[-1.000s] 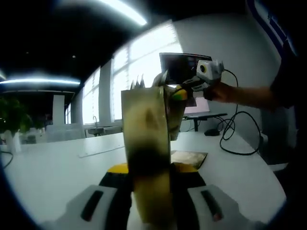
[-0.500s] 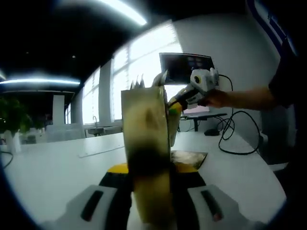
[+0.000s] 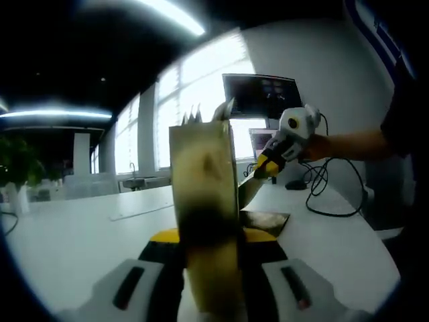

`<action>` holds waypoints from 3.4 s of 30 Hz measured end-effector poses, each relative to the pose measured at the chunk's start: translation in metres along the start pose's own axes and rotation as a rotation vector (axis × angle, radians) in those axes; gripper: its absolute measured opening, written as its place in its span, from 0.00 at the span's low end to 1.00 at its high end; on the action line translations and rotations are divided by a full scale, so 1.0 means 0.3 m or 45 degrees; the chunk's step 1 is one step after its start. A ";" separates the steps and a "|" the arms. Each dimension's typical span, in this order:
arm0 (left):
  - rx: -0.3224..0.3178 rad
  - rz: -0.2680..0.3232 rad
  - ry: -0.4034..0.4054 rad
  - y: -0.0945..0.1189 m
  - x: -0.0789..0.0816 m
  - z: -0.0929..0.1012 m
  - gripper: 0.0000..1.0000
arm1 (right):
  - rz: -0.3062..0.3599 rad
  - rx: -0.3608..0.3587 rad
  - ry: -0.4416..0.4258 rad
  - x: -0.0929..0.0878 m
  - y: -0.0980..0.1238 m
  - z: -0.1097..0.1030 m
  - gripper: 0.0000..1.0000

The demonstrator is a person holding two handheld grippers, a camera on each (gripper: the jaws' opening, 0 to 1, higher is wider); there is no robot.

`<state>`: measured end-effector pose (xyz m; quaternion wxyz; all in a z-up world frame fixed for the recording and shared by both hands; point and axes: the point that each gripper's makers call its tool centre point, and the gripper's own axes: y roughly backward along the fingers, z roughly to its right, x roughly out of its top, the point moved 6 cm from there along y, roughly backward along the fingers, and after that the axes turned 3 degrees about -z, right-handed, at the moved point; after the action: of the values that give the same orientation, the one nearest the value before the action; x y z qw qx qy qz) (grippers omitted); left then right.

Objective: Extract single mask from mask box in order stack masks on table

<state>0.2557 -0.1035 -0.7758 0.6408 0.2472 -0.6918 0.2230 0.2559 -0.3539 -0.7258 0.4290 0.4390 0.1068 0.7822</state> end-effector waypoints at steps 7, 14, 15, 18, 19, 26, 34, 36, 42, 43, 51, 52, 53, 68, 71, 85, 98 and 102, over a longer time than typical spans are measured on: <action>0.001 0.000 0.000 -0.003 0.005 -0.004 0.34 | -0.006 0.070 -0.017 -0.049 -0.021 -0.060 0.00; 0.001 0.000 0.002 -0.005 0.011 -0.003 0.34 | -0.012 0.121 -0.027 -0.073 -0.024 -0.084 0.00; 0.001 0.000 0.002 -0.005 0.011 -0.003 0.34 | -0.010 0.125 -0.028 -0.074 -0.025 -0.085 0.00; 0.001 -0.001 0.001 -0.006 0.011 -0.005 0.34 | -0.012 0.149 -0.028 -0.084 -0.038 -0.092 0.00; 0.001 -0.001 0.001 -0.006 0.011 -0.005 0.34 | -0.013 0.155 -0.031 -0.092 -0.041 -0.090 0.00; 0.002 -0.001 0.001 -0.004 0.010 -0.001 0.34 | -0.032 0.184 -0.060 -0.121 -0.052 -0.105 0.00; 0.001 -0.001 0.000 -0.003 0.009 0.001 0.34 | -0.047 0.194 -0.146 -0.142 -0.056 -0.128 0.00; 0.001 -0.001 0.000 -0.003 0.009 0.000 0.34 | -0.035 0.199 -0.206 -0.142 -0.052 -0.133 0.05; 0.002 -0.001 -0.001 -0.003 0.008 -0.002 0.34 | -0.074 0.211 -0.215 -0.154 -0.041 -0.162 0.12; 0.002 -0.001 -0.001 -0.003 0.008 -0.002 0.34 | -0.075 0.217 -0.224 -0.154 -0.037 -0.168 0.12; 0.003 -0.002 -0.002 -0.001 0.008 0.001 0.34 | -0.036 0.196 -0.285 -0.124 0.004 -0.176 0.18; 0.003 -0.002 -0.003 -0.001 0.009 0.002 0.34 | -0.021 0.187 -0.293 -0.114 0.009 -0.174 0.19; 0.004 -0.002 -0.003 -0.001 0.009 0.002 0.34 | 0.006 0.176 -0.324 -0.100 0.022 -0.166 0.20; 0.005 -0.002 -0.004 0.002 0.007 -0.002 0.34 | 0.350 -0.049 -0.639 0.152 0.154 -0.090 0.28; 0.005 -0.003 -0.005 0.002 0.007 -0.001 0.34 | 0.401 -0.115 -0.694 0.180 0.181 -0.071 0.30; 0.006 -0.004 -0.001 0.000 0.009 -0.002 0.34 | 0.541 -0.327 -0.859 0.299 0.302 -0.111 0.36; 0.006 -0.005 -0.001 0.000 0.009 0.001 0.34 | 0.549 -0.387 -0.922 0.309 0.459 -0.194 0.36; 0.007 -0.005 -0.003 0.001 0.008 0.000 0.34 | 0.471 -0.469 -0.869 0.298 0.522 -0.210 0.37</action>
<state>0.2554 -0.1034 -0.7735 0.6398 0.2505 -0.6914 0.2233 0.0944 -0.3676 -0.6248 0.3635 0.6006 -0.2632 0.6618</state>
